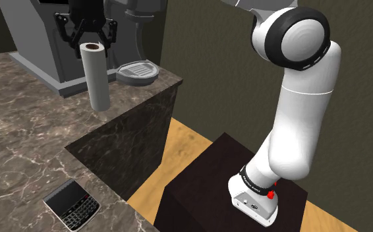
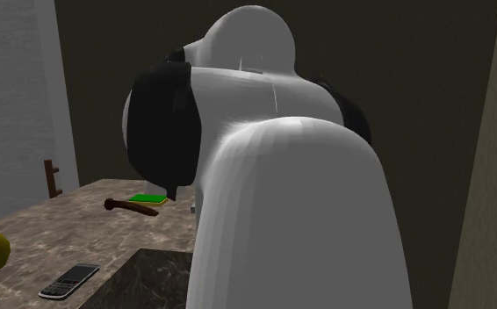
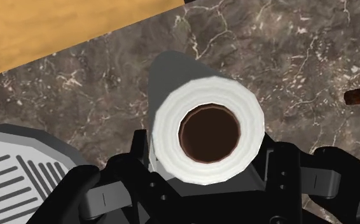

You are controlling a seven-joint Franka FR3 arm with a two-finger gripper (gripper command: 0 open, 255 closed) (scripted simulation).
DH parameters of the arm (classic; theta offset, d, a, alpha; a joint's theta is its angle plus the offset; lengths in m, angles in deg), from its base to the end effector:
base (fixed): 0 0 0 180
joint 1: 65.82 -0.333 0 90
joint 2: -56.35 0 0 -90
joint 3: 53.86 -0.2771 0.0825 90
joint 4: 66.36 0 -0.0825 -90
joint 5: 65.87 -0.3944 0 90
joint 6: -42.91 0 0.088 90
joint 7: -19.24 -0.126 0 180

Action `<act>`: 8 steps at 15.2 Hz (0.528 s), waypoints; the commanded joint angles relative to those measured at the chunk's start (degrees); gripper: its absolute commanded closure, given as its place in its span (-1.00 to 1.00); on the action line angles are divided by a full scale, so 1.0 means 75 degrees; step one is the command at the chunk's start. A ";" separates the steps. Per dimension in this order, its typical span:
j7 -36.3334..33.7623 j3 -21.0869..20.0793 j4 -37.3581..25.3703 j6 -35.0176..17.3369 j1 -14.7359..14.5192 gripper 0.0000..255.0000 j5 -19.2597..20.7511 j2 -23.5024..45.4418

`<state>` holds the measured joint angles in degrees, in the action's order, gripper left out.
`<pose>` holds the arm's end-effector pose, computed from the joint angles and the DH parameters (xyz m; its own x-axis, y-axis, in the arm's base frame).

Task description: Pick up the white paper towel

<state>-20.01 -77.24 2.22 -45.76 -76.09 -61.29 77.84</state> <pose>0.5729 0.3142 0.5298 0.9915 -0.1242 -0.0389 -0.1261 -0.9906 -0.0534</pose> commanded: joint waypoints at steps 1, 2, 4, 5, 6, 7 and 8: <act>0.0001 -0.0001 0.0020 -0.0022 0.0000 1.00 -0.0002 0.0006; 0.0004 0.0000 0.0023 -0.0026 0.0002 1.00 -0.0002 0.0007; 0.0003 0.0001 0.0007 -0.0018 -0.0001 1.00 0.0002 0.0017; 0.0004 0.0002 -0.0013 -0.0007 -0.0003 1.00 0.0005 0.0026; 0.0005 0.0002 -0.0014 -0.0006 -0.0002 1.00 0.0004 0.0025; 0.0007 0.0002 -0.0004 -0.0010 0.0001 1.00 0.0002 0.0020; 0.0006 0.0002 0.0000 -0.0012 0.0000 1.00 0.0001 0.0017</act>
<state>-19.97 -77.17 2.18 -45.80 -76.03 -61.22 77.90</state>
